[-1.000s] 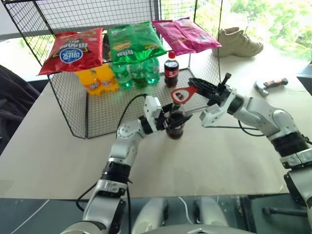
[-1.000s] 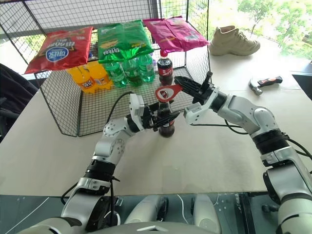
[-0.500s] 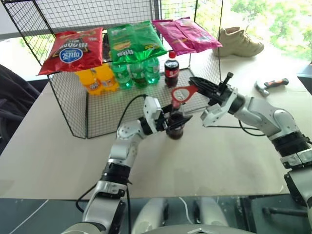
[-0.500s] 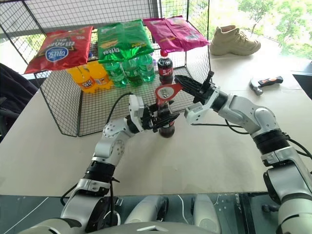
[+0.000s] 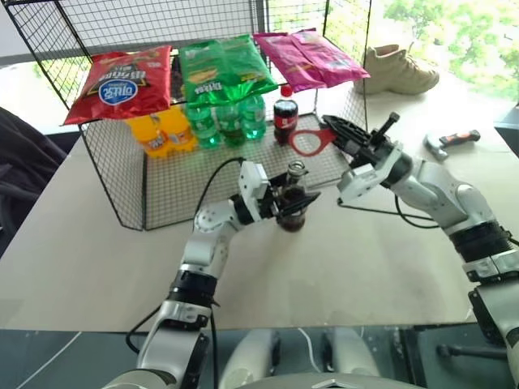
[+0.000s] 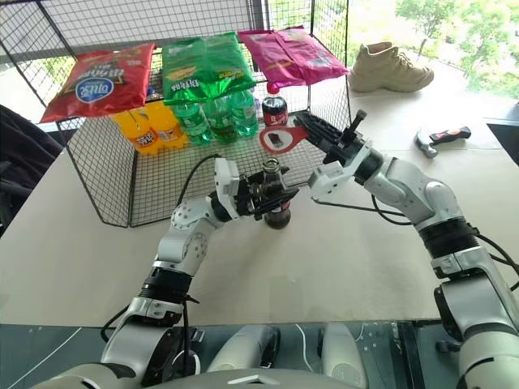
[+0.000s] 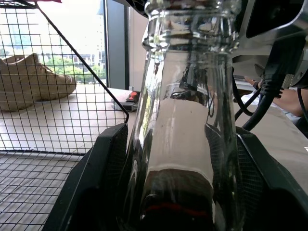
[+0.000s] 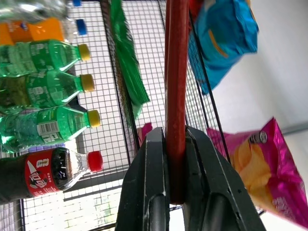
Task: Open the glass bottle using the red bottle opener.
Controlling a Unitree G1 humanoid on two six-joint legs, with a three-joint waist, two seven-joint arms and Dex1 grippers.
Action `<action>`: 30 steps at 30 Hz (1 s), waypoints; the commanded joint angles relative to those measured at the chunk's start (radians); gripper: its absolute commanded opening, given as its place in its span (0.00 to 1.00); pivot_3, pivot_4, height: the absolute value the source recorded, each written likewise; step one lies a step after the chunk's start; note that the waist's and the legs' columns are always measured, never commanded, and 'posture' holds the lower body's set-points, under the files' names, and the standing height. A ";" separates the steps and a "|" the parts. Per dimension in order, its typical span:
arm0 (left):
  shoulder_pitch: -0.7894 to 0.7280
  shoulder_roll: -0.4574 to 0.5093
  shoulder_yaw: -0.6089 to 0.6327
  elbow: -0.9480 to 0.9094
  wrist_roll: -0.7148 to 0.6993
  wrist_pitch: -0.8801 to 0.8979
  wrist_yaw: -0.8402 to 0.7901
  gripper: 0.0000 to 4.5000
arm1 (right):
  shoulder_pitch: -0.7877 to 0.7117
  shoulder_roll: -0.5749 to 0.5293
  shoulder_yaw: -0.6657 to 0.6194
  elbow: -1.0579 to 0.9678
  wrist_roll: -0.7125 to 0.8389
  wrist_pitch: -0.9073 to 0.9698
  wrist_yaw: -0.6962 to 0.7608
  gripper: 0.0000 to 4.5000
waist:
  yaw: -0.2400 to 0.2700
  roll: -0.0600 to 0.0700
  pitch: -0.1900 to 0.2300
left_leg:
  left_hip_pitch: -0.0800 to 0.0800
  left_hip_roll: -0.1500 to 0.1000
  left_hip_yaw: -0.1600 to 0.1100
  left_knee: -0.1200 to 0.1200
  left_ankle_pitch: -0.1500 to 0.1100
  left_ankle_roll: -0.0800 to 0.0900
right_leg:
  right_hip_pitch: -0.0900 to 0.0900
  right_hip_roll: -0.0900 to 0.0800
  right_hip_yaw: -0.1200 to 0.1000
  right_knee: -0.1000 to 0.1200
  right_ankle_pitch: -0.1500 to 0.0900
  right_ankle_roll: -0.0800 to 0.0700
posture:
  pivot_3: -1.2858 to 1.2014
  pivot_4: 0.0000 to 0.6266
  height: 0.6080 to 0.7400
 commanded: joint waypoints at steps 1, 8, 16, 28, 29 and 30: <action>0.011 -0.007 -0.024 0.006 0.013 -0.003 -0.009 0.52 | 0.032 0.041 -0.041 -0.010 0.134 0.063 0.066 0.00 | 0.000 0.000 0.000 | 0.000 0.000 0.000 0.000 0.000 0.000 | 0.000 0.000 0.000 0.000 0.000 0.000 | 0.52 0.24 1.00; 0.014 -0.006 -0.016 0.006 0.015 -0.014 0.003 0.52 | 0.199 0.198 -0.046 -0.071 0.559 0.354 0.388 0.00 | -0.001 0.000 0.000 | 0.000 0.001 -0.002 -0.001 0.000 0.000 | 0.001 0.000 -0.001 -0.002 0.000 0.000 | 0.52 0.24 1.00; 0.006 -0.007 -0.010 0.020 0.016 -0.027 0.001 1.00 | 0.288 0.278 -0.087 -0.240 0.790 0.661 0.555 0.00 | -0.003 0.002 0.001 | -0.002 0.001 -0.002 -0.001 0.000 0.000 | -0.002 0.001 -0.001 -0.001 0.000 0.000 | 0.52 0.24 1.00; 0.030 0.014 -0.003 -0.005 0.024 -0.031 -0.005 1.00 | 0.311 0.304 -0.148 -0.274 0.792 0.751 0.552 0.00 | -0.003 0.002 0.001 | -0.009 0.000 -0.001 -0.001 0.000 0.000 | -0.011 0.000 0.000 0.000 0.000 0.000 | 0.52 0.24 1.00; 0.037 0.019 -0.001 -0.015 0.022 -0.028 -0.005 1.00 | 0.318 0.303 -0.154 -0.277 0.793 0.757 0.553 0.00 | -0.003 0.002 0.001 | -0.010 0.000 -0.001 -0.001 0.000 0.000 | -0.012 0.000 0.000 0.000 0.000 0.000 | 0.52 0.24 1.00; 0.044 0.025 0.001 -0.023 0.021 -0.026 -0.005 1.00 | 0.326 0.302 -0.160 -0.283 0.797 0.764 0.554 0.00 | -0.003 0.002 0.001 | -0.011 0.000 0.000 -0.001 0.000 0.000 | -0.013 0.000 0.000 0.001 0.000 0.000 | 0.52 0.24 1.00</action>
